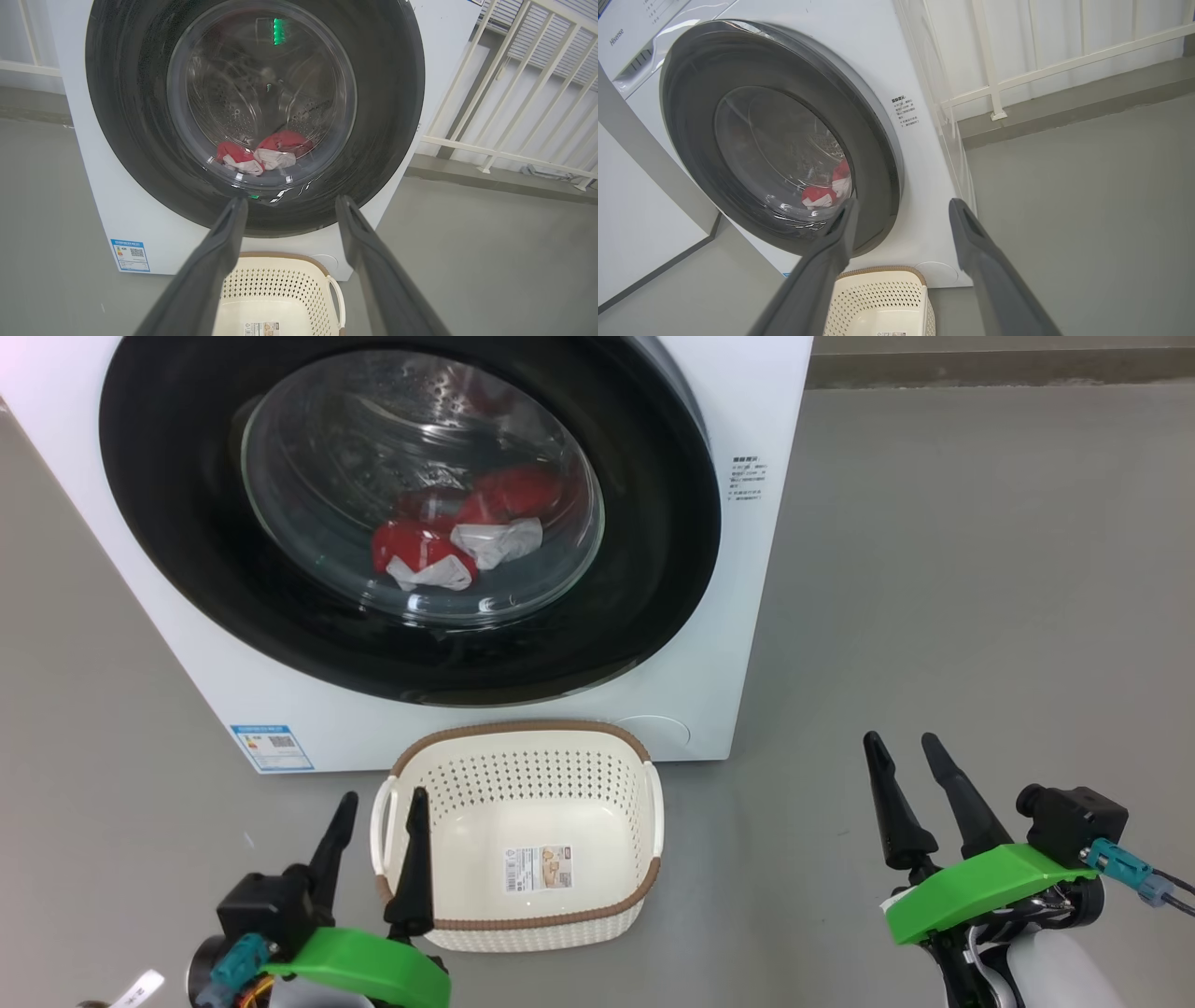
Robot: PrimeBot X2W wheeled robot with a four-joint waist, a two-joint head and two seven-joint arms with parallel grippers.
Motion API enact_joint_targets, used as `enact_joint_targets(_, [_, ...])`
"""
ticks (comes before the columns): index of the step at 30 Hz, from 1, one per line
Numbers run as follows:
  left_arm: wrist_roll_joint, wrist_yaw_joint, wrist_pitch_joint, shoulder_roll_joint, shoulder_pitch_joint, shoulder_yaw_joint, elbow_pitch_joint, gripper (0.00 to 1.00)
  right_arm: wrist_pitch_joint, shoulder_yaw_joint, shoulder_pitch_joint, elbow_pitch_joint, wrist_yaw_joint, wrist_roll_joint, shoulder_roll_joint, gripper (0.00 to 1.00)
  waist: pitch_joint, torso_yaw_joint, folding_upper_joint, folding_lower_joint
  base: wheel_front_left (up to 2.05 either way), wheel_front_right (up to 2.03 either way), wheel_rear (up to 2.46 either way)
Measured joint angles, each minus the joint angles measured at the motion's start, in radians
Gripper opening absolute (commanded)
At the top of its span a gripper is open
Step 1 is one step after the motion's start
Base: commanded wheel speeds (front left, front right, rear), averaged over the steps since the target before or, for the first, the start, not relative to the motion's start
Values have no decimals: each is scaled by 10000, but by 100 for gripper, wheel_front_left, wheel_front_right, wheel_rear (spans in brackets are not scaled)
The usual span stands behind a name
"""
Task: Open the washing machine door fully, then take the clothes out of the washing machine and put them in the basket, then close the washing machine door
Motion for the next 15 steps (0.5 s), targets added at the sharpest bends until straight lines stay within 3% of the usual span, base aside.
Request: enact_joint_targets(15, [1308, 263, -416, 46, -266, -311, 221, 100, -391, -86, -242, -42, 0, -1724, -54, 100, -70, -52, 0, 0, 0, 0, 0])
